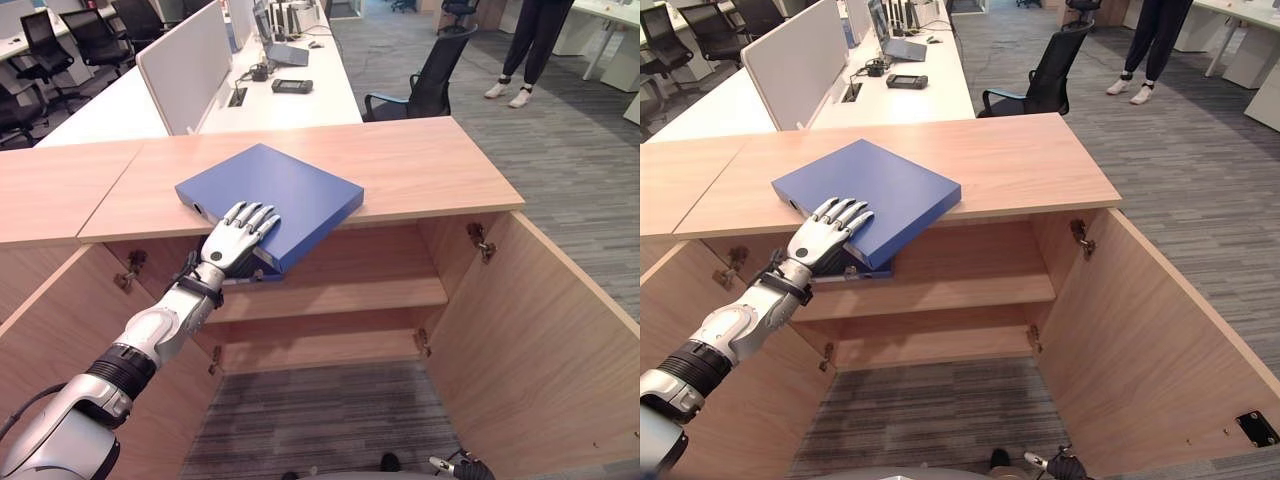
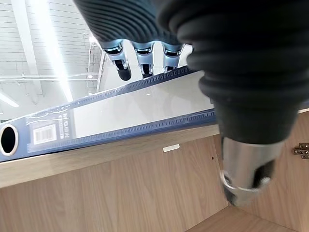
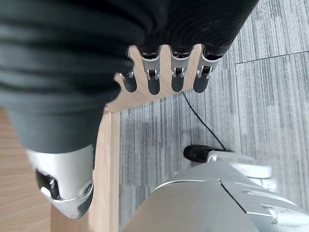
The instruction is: Put the empty folder in the office cabinet
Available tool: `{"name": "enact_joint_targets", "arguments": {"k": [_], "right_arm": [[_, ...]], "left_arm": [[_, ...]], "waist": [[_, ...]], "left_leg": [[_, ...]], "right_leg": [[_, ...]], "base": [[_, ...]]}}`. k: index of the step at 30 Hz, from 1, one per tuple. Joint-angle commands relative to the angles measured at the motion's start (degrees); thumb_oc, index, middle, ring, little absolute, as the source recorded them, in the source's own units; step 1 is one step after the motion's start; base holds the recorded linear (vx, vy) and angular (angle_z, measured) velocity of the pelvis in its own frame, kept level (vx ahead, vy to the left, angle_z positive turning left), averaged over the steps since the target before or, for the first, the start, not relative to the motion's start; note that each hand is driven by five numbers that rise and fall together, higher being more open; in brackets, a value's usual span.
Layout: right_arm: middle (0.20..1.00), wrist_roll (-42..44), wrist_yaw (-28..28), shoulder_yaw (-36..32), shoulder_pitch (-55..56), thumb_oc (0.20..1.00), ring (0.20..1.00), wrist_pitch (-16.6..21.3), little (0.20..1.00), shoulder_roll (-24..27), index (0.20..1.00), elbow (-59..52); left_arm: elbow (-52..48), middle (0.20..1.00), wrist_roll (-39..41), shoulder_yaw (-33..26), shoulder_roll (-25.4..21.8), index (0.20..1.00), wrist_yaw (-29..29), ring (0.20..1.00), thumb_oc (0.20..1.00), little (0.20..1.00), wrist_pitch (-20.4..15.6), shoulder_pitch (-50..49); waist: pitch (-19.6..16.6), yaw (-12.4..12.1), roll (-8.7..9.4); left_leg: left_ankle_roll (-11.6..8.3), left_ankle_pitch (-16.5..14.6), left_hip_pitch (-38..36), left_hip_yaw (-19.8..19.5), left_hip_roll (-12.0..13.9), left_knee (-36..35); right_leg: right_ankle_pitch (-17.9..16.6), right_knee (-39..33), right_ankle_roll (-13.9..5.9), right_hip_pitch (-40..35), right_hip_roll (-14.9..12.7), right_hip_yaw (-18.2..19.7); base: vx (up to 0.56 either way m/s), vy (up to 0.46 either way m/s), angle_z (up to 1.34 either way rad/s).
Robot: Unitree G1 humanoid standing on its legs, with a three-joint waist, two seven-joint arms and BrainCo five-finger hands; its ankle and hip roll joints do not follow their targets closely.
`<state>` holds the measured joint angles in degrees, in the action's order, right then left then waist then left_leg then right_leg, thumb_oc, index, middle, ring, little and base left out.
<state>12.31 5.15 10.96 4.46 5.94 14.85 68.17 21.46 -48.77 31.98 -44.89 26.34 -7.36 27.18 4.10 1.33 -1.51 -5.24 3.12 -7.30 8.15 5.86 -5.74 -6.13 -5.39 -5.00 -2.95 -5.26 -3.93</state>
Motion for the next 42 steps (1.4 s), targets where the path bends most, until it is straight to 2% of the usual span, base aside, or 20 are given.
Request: {"name": "enact_joint_targets", "arguments": {"k": [1,13,18,22,23,24,27,32,38,42], "right_arm": [[1.0,0.18,1.04,0.29,-3.15,1.0,1.0,0.92,1.0,0.89,1.0,2.8],[1.0,0.04,1.19,0.29,-3.4,1.0,1.0,0.91,1.0,0.88,1.0,2.67],[1.0,0.05,1.24,0.11,-3.48,1.0,1.0,0.79,1.0,0.79,1.0,2.51],[1.0,0.18,1.52,0.2,-3.47,1.0,1.0,0.76,1.0,0.39,1.0,2.13],[1.0,0.21,1.5,0.21,-3.47,1.0,1.0,0.64,1.0,0.17,1.0,2.09],[1.0,0.12,1.68,0.23,-3.67,1.0,1.0,0.55,1.0,-0.19,1.0,1.9],[1.0,-0.06,1.83,0.32,-3.68,1.0,1.0,0.68,1.0,-0.46,1.0,1.4],[1.0,-0.61,1.43,1.11,-4.05,1.0,1.0,0.5,1.0,-0.81,1.0,1.25],[1.0,-1.22,1.14,1.81,-4.18,1.0,1.0,0.45,1.0,-0.97,1.0,1.31],[1.0,-1.47,0.99,2.07,-4.27,1.0,1.0,0.39,1.0,-0.76,1.0,1.58]], "left_arm": [[3.84,0.2,-0.86,0.56,-1.28,0.2,0.64,0.2,0.2,0.2,1.22,10.28],[2.86,0.2,-0.03,0.07,-1.25,0.2,0.59,0.2,0.2,0.2,1.16,10.43],[1.05,0.2,1.06,-1.84,-2.01,0.2,0.97,0.2,0.2,0.2,1.21,10.12],[-3.23,0.2,4.24,-6.41,-2.62,0.2,3.02,0.2,0.2,0.2,1.85,10.9],[-5.84,0.2,6.03,-9.01,-2.87,0.2,4.03,0.2,0.2,0.2,1.59,11.03],[-10.84,0.2,8.89,-14.46,-3.53,0.2,5.47,0.2,0.2,0.2,1.43,9.77],[-15.24,0.2,11.88,-19.47,-3.6,0.2,7.14,0.2,0.2,0.2,0.58,8.6],[-21.27,0.2,15.97,-26.49,-3.99,0.2,9.74,0.2,0.2,0.2,-0.74,6.76],[-26.07,0.2,18.7,-31.67,-5.52,0.2,11.31,0.2,0.2,0.2,-2.0,5.28],[-31.59,0.2,25.35,-35.92,-4.81,0.2,11.47,0.2,0.2,0.2,-4.57,3.65]], "waist": [[2.18,0.62,1.83],[2.05,0.49,1.73],[1.84,0.24,1.65],[1.66,-0.01,1.59],[1.58,-0.31,1.64],[1.52,-0.65,1.52],[1.39,-1.03,1.38],[1.18,-1.6,1.04],[0.93,-2.19,0.64],[0.77,-2.94,0.42]], "left_leg": [[-0.46,-7.19,-2.57,0.1,-0.66,0.74],[-0.47,-7.0,-2.5,-0.05,-0.64,0.74],[-0.53,-6.89,-2.46,-0.12,-0.65,0.74],[-0.65,-6.73,-2.33,-0.43,-0.54,0.74],[-0.7,-6.69,-2.3,-0.58,-0.55,0.74],[-0.82,-6.6,-2.23,-0.85,-0.47,0.74],[-0.98,-6.49,-2.22,-1.08,-0.38,0.74],[-1.21,-6.3,-2.28,-1.48,-0.24,0.74],[-1.43,-6.07,-2.28,-2.01,-0.09,0.74],[-1.58,-5.7,-2.12,-2.64,0.05,0.74]], "right_leg": [[6.64,1.16,-7.17,-3.45,-5.86,-0.94],[6.78,1.22,-7.1,-3.66,-5.88,-1.06],[6.78,1.26,-7.02,-3.84,-5.89,-1.33],[6.98,1.22,-6.87,-4.02,-5.91,-1.56],[7.06,1.2,-6.73,-4.09,-5.87,-1.59],[7.21,1.16,-6.59,-4.21,-5.81,-1.75],[7.41,1.1,-6.41,-4.47,-5.71,-2.05],[7.76,1.07,-5.98,-4.94,-5.48,-2.44],[8.04,1.06,-5.67,-5.3,-5.14,-2.97],[8.31,1.02,-5.33,-5.73,-4.87,-3.5]], "base": [[0.0,0.0,0.0],[0.0,0.0,0.0],[0.0,0.0,0.0],[0.0,-0.008,0.0],[0.0,-0.056,0.03],[0.0,-0.062,0.03],[0.0,-0.037,0.04],[0.0,-0.027,0.05],[0.01,-0.028,0.1],[0.0,-0.036,0.04]]}}
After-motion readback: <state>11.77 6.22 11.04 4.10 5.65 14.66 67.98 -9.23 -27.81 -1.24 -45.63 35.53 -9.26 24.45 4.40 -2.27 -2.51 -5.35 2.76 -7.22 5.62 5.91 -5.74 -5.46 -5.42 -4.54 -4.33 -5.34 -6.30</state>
